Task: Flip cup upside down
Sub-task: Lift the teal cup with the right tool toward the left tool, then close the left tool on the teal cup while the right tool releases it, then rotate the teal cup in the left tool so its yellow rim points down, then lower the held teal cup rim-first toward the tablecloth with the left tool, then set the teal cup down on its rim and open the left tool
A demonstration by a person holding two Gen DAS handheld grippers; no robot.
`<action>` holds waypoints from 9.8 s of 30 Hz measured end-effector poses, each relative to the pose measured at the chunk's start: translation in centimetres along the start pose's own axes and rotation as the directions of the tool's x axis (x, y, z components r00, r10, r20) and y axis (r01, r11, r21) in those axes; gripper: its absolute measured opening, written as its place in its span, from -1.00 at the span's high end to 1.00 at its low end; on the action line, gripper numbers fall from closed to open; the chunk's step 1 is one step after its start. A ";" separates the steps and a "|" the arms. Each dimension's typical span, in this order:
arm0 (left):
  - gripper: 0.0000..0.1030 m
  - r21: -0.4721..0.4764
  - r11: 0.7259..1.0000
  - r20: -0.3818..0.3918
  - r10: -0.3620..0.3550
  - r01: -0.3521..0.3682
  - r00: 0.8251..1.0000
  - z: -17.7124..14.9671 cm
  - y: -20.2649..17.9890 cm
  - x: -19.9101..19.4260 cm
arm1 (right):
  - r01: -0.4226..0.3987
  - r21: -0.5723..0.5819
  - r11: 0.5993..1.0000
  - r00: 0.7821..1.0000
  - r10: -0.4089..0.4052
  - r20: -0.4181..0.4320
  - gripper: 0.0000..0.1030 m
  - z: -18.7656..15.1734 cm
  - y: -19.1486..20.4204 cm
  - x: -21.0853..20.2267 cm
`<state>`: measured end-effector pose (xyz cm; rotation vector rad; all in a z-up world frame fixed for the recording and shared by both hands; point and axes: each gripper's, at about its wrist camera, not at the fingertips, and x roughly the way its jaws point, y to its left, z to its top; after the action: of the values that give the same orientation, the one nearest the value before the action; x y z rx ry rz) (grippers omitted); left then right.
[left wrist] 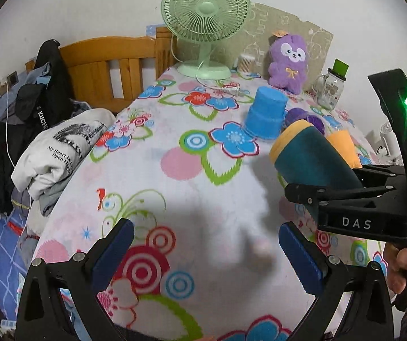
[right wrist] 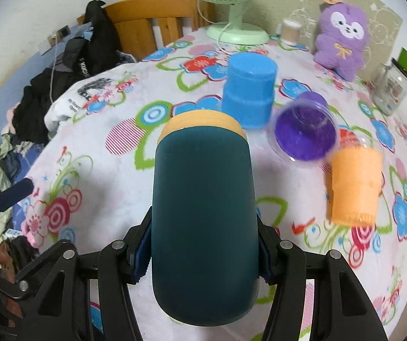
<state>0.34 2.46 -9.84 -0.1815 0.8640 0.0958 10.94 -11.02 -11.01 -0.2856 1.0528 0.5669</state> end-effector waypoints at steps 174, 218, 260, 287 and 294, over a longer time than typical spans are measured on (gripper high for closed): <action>-0.28 0.213 0.947 -0.300 -0.171 0.240 0.939 5.5 -14.1 8.7 | -0.076 0.274 0.959 0.996 0.063 0.055 -0.73 -10.2 -12.0 -4.7; -0.22 0.290 0.929 -0.064 -0.221 0.230 0.973 3.9 -13.5 -2.4 | -0.076 0.249 0.965 0.994 0.055 0.093 -0.73 -10.5 -10.2 -6.8; -0.32 0.314 0.900 -0.303 -0.208 0.303 0.930 6.7 -16.5 5.2 | -0.108 0.321 0.941 0.993 0.085 0.085 -0.73 -11.7 -13.6 -5.1; -0.44 0.359 0.894 -0.193 -0.210 0.268 0.958 4.9 -16.0 0.4 | -0.102 0.278 0.955 0.993 0.083 0.078 -0.73 -11.4 -11.9 -5.9; -0.87 0.372 0.895 -0.153 -0.205 0.248 0.967 5.1 -16.1 -0.4 | -0.097 0.282 0.954 0.994 0.076 0.082 -0.73 -11.4 -12.1 -6.1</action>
<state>6.42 -12.36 -4.37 0.0876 0.9489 -0.3084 7.10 -28.32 -11.59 0.0353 1.0673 0.4918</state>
